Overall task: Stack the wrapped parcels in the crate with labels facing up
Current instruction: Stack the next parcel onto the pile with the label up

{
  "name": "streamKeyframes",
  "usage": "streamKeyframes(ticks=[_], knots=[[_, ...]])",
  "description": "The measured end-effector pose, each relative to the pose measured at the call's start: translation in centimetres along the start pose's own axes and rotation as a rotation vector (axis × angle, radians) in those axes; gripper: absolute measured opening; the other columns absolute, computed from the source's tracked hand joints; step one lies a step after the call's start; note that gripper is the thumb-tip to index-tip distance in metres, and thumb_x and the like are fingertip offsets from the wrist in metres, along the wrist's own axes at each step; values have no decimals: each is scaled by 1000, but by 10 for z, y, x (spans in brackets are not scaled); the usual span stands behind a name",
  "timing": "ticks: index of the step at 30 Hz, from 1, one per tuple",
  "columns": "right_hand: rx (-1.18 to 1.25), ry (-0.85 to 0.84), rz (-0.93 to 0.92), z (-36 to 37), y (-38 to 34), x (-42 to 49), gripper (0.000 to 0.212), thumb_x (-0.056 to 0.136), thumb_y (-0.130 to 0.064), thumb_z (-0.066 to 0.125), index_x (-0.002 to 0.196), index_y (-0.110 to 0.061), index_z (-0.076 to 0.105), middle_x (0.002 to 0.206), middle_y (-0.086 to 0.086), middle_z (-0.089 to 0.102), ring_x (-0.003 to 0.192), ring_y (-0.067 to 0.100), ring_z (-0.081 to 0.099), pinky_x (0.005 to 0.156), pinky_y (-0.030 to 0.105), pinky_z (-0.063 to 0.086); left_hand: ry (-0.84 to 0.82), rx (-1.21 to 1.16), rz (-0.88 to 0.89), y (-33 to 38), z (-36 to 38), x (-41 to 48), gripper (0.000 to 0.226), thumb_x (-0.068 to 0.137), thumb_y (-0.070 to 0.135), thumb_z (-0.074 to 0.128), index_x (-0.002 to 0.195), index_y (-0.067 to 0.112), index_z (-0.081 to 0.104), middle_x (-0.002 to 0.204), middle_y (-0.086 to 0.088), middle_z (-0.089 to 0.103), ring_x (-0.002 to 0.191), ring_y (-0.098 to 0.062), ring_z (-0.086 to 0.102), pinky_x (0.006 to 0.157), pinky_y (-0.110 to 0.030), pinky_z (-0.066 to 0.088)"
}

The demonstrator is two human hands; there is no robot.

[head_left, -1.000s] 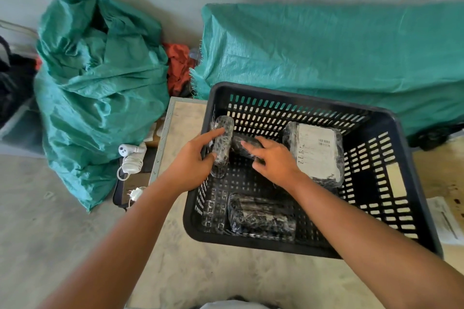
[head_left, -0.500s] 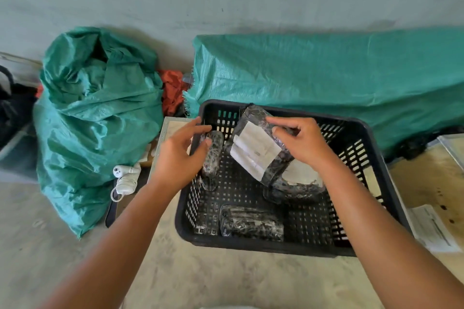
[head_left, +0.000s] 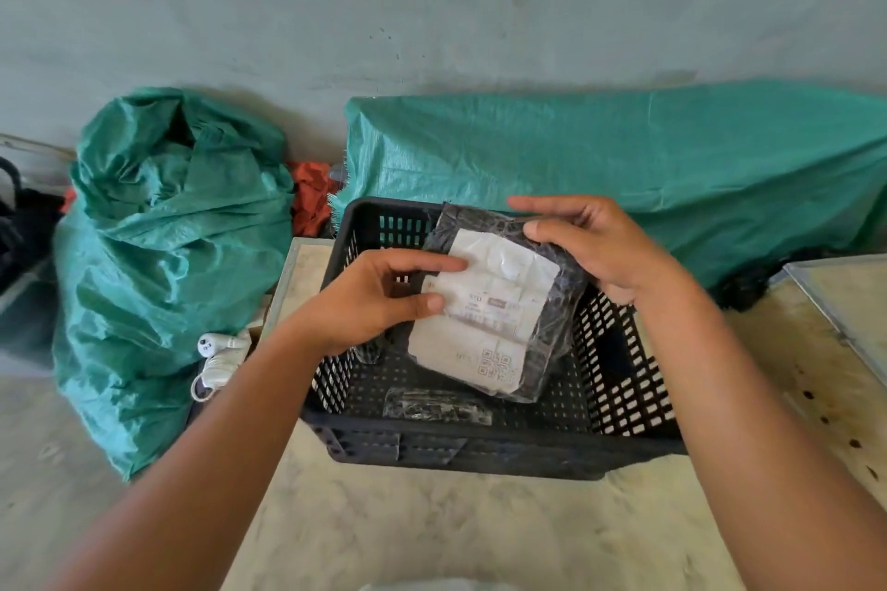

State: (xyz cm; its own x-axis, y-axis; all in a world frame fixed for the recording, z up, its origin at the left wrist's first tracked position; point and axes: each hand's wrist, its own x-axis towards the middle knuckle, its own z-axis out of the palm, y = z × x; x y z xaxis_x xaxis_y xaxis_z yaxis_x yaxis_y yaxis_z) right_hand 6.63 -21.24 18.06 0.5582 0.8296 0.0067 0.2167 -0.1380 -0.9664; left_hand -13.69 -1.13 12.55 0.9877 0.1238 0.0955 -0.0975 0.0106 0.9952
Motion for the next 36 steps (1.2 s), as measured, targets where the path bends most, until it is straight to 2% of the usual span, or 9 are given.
streamKeyframes(ticks=[4,7,12,16,18,22,29,32,36], knots=[[-16,38,-7,10,10,-6,32,89,-26,77,119,-37,76,115,-6,77,113,8,69,109,38,48,61,-37,-2,-8,0,-14,41,87,16,76,126,25,71,137,3,65,127,-17,61,96,-28,54],[-102,69,-73,17,14,-12,53,76,-51,82,127,-45,68,131,-21,67,127,-1,58,113,35,42,142,-66,-1,-13,-2,-20,44,88,14,73,131,22,68,137,0,65,127,-19,61,96,-30,54],[-125,-6,-53,35,30,-18,73,68,-59,84,136,-53,58,145,-21,56,136,4,51,114,40,42,351,-167,-48,-22,-11,-16,43,84,20,75,126,29,72,126,-6,72,118,-24,66,92,-34,57],[-241,-40,-11,50,41,-7,84,73,-59,81,147,-52,43,142,-43,39,134,-17,32,109,15,30,407,-108,-123,-27,-23,3,41,84,21,76,122,36,73,119,-4,73,113,-26,68,89,-37,59],[-263,17,32,57,53,3,86,77,-47,83,152,-43,41,147,-36,37,127,-20,28,101,8,27,403,5,-155,-33,-27,17,39,89,16,74,121,40,72,120,-3,69,112,-24,67,89,-36,59],[-260,96,212,74,88,24,91,82,-24,85,158,-24,35,161,-3,37,145,13,36,109,25,34,391,218,-276,-60,-23,48,41,97,8,64,127,37,68,132,-2,61,104,-14,67,77,-23,60],[-265,65,330,116,140,41,88,91,-16,76,161,-16,24,156,6,42,113,6,42,57,-7,36,297,470,-492,-112,-27,53,69,94,4,65,151,35,43,130,-9,62,69,-5,58,54,-15,48],[-287,52,377,120,148,54,86,93,-15,72,162,-17,22,155,7,43,110,9,49,59,-1,42,306,622,-522,-120,-28,60,91,92,14,71,162,27,14,124,-2,58,82,-13,61,61,-19,47],[-359,5,500,121,150,65,84,97,-15,63,163,-21,12,151,13,44,116,26,60,91,35,57,228,768,-549,-124,-33,74,97,90,23,74,162,21,10,134,-9,60,97,-18,60,77,-29,50]])
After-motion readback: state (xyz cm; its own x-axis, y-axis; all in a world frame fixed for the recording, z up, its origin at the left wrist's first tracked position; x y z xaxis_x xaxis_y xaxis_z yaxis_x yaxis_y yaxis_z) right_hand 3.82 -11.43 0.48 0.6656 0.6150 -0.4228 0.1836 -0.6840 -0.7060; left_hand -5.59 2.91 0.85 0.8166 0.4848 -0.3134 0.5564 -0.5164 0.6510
